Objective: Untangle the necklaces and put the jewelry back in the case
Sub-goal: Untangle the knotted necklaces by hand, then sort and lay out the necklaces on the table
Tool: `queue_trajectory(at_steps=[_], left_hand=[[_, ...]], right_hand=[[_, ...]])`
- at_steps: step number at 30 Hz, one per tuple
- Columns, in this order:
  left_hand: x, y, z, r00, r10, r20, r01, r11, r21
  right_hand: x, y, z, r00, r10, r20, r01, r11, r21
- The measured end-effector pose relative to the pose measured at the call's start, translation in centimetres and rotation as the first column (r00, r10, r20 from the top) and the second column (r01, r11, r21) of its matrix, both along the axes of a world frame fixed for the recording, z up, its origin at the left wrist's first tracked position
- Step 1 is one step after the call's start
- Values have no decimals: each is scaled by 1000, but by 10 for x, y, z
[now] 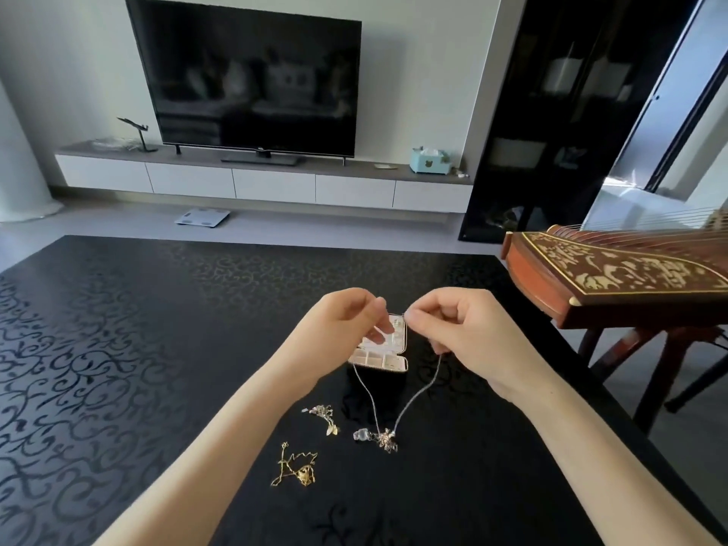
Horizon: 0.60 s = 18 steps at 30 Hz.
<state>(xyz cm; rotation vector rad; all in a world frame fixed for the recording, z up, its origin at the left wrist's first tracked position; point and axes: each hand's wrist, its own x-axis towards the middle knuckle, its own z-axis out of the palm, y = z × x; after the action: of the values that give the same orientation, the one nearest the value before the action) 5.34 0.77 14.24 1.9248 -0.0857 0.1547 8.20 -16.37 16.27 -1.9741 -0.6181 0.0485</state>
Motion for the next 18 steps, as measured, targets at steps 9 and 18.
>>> queue_trajectory(at_steps=[9,18], left_hand=[[103,27,-47,982,188,-37,-168,937,305],[185,7,-139,962,271,-42,-182,746,641]], right_hand=[[88,-2,15,995,-86,-52,89,993,71],[174,18,-52,968,-251,10,249,956,-154]])
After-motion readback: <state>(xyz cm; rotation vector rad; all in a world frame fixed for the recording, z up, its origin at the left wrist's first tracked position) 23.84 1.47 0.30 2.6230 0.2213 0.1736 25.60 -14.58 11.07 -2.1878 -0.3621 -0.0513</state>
